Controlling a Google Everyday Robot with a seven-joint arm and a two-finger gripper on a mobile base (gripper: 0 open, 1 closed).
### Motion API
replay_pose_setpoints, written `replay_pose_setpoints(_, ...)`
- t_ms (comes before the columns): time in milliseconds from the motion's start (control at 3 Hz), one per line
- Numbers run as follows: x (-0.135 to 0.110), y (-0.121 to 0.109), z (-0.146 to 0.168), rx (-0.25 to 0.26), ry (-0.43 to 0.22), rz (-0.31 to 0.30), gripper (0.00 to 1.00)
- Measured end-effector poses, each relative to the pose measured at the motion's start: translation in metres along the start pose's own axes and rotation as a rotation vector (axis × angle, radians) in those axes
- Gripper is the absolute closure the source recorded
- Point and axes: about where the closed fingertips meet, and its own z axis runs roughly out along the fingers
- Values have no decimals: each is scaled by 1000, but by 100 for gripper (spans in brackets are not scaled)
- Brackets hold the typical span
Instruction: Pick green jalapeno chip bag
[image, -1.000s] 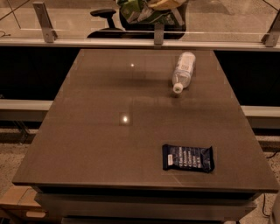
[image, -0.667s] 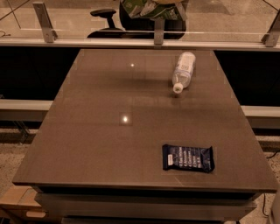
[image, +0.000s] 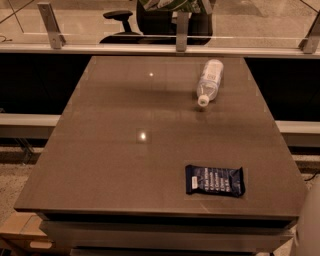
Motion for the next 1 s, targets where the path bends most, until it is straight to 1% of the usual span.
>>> replay_pose_setpoints(333, -6, -5, -3, 2, -10, -15, 100)
replay_pose_setpoints(1000, -9, -7, -3, 18, -30, -13, 100)
